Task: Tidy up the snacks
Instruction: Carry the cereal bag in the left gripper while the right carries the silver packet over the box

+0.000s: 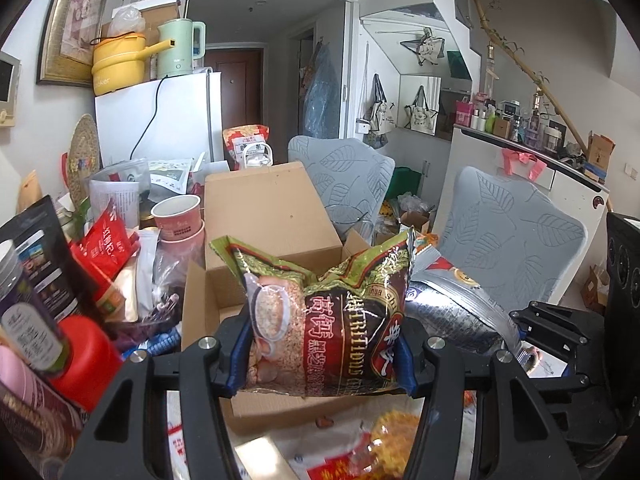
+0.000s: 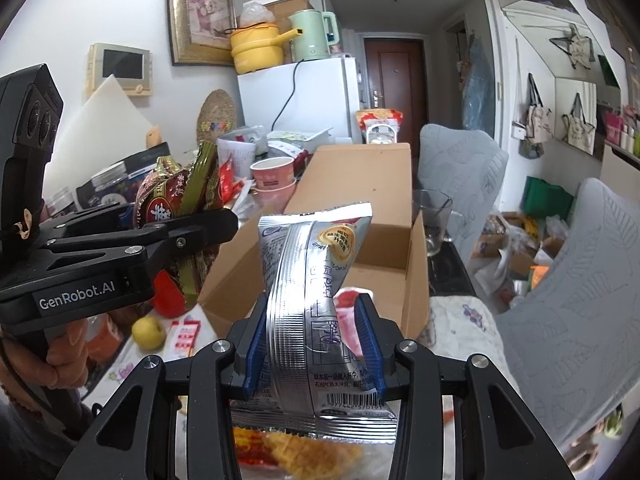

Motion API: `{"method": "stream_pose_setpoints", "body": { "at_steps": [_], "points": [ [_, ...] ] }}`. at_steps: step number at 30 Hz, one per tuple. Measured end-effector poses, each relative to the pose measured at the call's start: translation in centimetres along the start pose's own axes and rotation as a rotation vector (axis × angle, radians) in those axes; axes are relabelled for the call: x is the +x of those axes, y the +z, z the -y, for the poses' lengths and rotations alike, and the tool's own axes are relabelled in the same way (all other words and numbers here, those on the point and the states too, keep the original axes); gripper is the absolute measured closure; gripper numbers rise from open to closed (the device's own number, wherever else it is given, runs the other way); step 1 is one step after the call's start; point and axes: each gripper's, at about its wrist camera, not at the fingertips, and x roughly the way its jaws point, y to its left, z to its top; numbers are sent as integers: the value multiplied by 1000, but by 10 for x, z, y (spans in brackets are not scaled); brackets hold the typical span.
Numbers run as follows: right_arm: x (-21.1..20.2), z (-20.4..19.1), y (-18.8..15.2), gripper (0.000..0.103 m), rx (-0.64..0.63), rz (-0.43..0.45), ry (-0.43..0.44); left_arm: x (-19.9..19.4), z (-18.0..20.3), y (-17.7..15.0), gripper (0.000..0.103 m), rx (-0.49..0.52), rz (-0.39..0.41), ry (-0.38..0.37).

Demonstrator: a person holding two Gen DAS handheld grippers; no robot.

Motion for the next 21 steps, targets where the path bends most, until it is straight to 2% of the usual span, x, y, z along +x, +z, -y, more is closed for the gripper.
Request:
{"method": "stream_pose_setpoints", "body": {
  "at_steps": [15, 21],
  "points": [
    [52, 21, 44, 62, -19, 19, -18, 64, -23, 32, 47, -32, -4, 36],
    [79, 27, 56, 62, 1, -5, -6, 90, -36, 40, 47, -36, -9, 114]
  ]
}}
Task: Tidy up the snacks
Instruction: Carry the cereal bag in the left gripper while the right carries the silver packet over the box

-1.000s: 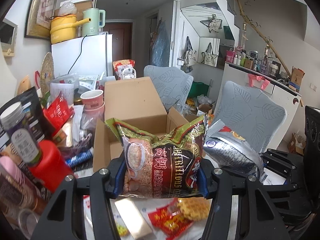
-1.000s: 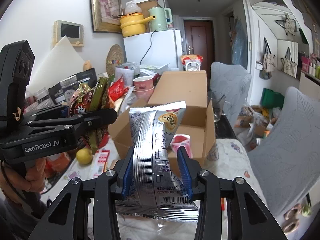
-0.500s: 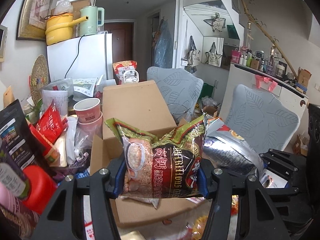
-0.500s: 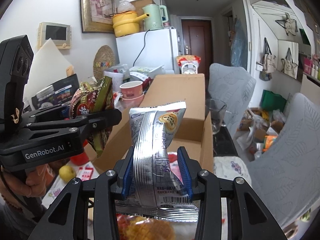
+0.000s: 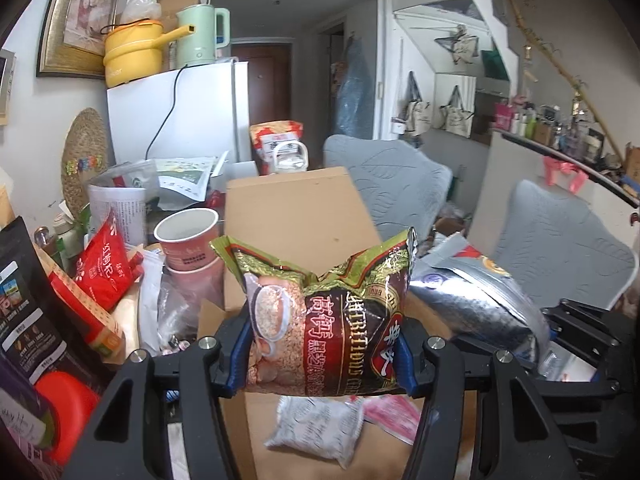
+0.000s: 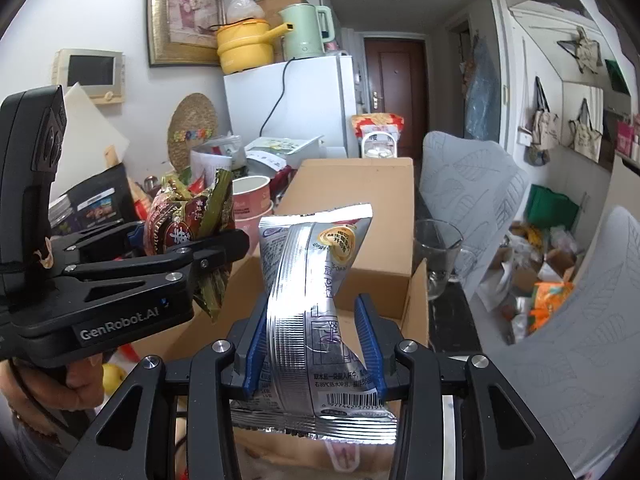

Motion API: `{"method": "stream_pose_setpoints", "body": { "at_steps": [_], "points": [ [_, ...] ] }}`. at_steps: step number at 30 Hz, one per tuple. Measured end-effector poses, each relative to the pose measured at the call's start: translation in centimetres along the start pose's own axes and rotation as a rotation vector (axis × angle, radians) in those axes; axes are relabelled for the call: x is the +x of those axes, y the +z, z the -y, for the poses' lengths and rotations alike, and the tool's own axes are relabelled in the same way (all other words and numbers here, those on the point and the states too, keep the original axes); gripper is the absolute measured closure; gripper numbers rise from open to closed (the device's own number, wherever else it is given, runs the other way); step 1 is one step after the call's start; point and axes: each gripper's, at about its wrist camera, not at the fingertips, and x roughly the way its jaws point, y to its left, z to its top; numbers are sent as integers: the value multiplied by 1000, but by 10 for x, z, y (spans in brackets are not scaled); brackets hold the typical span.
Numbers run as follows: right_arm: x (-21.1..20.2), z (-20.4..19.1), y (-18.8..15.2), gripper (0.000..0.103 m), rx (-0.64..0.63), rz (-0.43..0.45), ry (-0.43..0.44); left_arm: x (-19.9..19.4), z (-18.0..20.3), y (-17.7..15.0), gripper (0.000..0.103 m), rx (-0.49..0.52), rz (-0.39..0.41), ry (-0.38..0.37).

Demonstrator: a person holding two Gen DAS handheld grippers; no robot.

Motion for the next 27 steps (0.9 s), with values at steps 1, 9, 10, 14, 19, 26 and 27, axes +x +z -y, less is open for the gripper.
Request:
{"method": "stream_pose_setpoints", "body": {
  "at_steps": [1, 9, 10, 14, 19, 26, 27],
  "points": [
    [5, 1, 1, 62, 4, -4, -7, 7, -3, 1, 47, -5, -8, 8],
    [40, 6, 8, 62, 10, -44, -36, 52, -17, -1, 47, -29, -64, 63],
    [45, 8, 8, 62, 9, -50, -39, 57, -19, -2, 47, -31, -74, 63],
    [60, 15, 9, 62, 32, -83, -29, 73, -23, -4, 47, -41, -113, 60],
    [81, 24, 7, 62, 65, -143, -8, 92, -25, -9, 47, -35, -175, 79],
    [111, 33, -6, 62, 81, -247, -65, 118, -23, -23, 47, -11, -260, 116],
    [111, 33, -6, 62, 74, -248, -85, 122, -23, -25, 47, -13, -277, 114]
  ]
}}
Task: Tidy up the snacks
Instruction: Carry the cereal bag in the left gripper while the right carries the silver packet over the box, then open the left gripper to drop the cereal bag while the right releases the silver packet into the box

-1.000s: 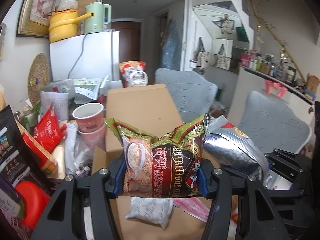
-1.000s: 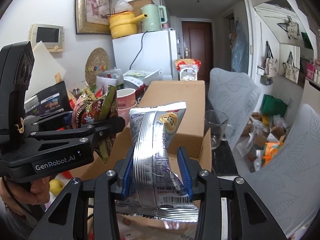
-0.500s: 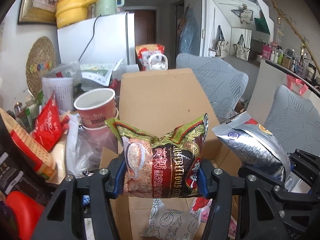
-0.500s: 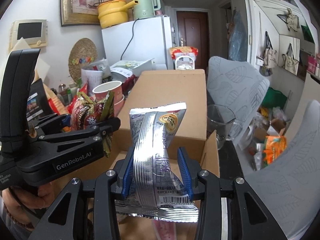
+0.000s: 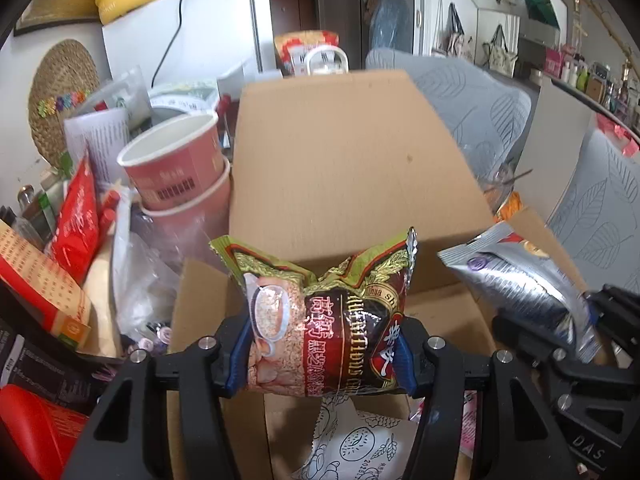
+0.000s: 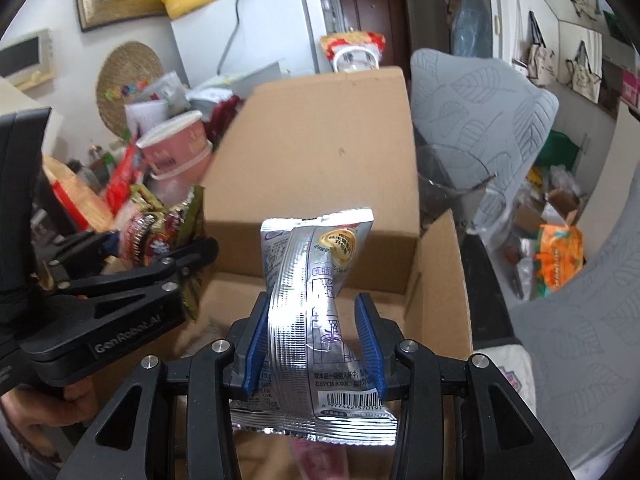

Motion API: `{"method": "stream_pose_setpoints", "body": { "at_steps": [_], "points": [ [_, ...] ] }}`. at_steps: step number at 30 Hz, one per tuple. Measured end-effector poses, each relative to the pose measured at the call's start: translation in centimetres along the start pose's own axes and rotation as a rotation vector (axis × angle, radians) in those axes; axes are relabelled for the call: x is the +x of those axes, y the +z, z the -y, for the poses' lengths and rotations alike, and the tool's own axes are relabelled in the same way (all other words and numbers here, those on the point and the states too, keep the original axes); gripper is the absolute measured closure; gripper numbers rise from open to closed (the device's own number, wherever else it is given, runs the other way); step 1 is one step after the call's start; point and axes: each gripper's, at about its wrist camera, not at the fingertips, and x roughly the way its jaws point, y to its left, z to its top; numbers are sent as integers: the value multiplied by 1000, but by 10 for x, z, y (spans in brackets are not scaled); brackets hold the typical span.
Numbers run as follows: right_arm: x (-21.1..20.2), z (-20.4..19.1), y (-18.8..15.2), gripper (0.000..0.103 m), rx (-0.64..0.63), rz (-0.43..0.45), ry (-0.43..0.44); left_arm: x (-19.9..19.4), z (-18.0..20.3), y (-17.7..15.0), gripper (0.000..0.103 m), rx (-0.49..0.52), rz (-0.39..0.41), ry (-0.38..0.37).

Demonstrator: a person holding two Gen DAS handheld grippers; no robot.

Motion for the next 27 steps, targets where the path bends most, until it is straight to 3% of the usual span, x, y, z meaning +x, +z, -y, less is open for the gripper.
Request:
{"method": "stream_pose_setpoints", "body": {
  "at_steps": [4, 12, 20, 25, 27],
  "points": [
    [7, 4, -1, 61, 1, -34, -22, 11, 1, -3, 47, -12, -59, -37],
    [16, 3, -3, 61, -39, -75, -74, 40, 4, -13, 46, -16, -208, -42],
    [17, 4, -6, 61, -24, -85, -53, 51, 19, -15, 45, 39, -253, -20],
    [14, 2, -6, 61, -18, -89, -45, 50, 20, -16, 44, 23, -253, -24],
    [13, 2, -6, 61, -19, -93, -52, 48, 21, -15, 39, 13, -252, -16]
  ]
}}
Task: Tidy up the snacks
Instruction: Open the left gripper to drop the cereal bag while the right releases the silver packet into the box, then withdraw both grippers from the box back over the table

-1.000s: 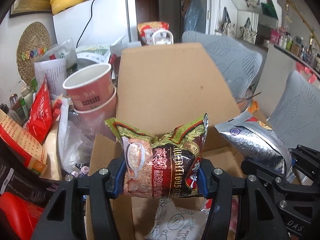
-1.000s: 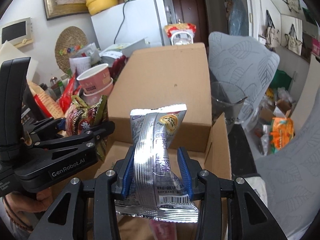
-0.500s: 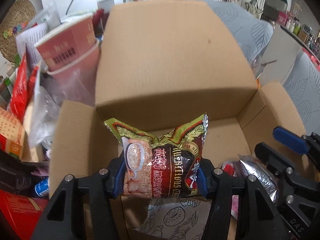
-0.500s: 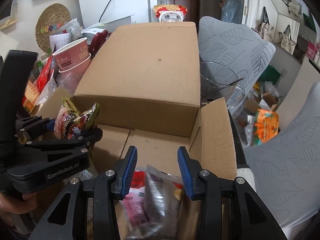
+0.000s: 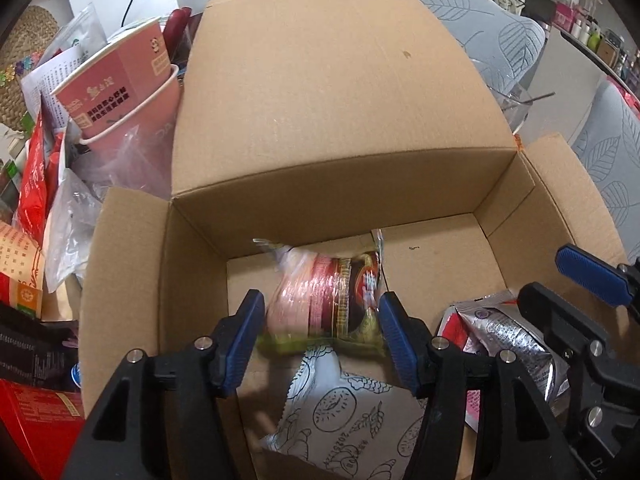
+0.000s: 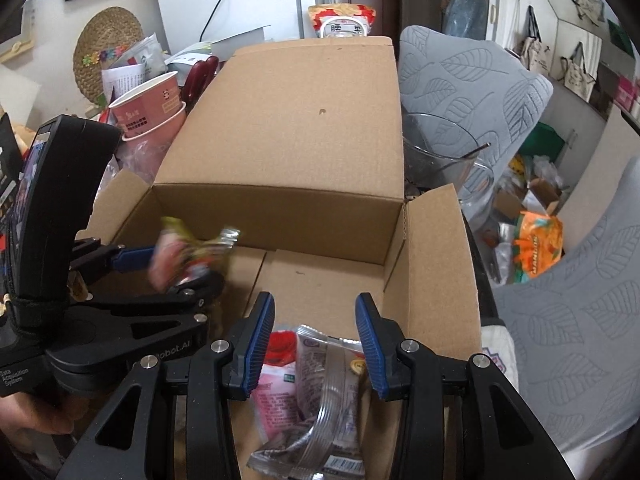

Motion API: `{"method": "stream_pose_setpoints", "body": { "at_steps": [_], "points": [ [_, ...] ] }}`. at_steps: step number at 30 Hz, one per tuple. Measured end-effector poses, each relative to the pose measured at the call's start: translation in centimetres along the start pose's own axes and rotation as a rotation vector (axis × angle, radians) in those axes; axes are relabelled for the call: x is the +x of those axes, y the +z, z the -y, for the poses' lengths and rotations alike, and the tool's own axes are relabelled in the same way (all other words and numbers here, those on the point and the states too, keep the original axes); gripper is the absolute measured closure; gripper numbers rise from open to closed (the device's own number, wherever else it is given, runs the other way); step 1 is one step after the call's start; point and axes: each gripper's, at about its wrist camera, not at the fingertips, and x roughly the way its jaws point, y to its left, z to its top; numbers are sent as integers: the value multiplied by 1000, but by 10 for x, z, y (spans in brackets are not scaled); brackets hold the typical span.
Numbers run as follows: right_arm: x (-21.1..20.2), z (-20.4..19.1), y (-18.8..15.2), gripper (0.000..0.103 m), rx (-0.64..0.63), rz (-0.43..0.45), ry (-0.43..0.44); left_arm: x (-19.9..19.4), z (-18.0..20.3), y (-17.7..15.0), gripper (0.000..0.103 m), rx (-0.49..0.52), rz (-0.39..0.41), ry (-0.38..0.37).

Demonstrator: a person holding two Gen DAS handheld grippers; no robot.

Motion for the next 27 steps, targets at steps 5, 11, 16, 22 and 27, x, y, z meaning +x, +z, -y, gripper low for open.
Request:
{"method": "stream_pose_setpoints", "body": {
  "at_steps": [5, 11, 16, 22, 27],
  "points": [
    [-8, 0, 0, 60, -2, 9, -17, -10, -1, 2, 29, 1, 5, 9],
    [-19, 1, -1, 59, 13, 12, -14, -27, -8, 1, 29, -21, 21, 16],
    [-33, -2, -1, 59, 12, 32, -5, -53, -10, -3, 29, -19, 47, 32],
    [-61, -10, 0, 55, 1, 77, -13, -86, -12, -4, 29, -11, 99, 49],
    [-91, -13, 1, 55, 3, 130, -23, -118, -9, -9, 29, -10, 152, 39]
  ]
}}
